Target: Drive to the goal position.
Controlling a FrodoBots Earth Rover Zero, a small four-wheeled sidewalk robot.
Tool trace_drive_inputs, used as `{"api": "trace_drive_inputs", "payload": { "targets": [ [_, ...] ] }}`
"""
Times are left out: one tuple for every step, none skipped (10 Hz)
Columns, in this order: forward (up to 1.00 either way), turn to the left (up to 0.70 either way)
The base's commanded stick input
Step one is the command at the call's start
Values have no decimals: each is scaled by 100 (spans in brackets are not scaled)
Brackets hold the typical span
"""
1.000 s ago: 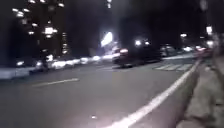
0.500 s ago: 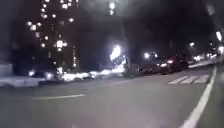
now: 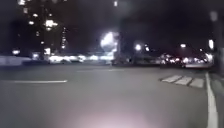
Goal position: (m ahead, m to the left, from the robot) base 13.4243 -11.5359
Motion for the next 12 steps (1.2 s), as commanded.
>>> {"api": "trace_drive_inputs", "payload": {
  "targets": [
    [0, -100],
    [0, -100],
    [0, -100],
    [0, -100],
    [0, -100],
    [0, -100],
    [0, -100],
    [0, -82],
    [2, -25],
    [100, 0],
    [100, 0],
    [100, 0]
  ]
}}
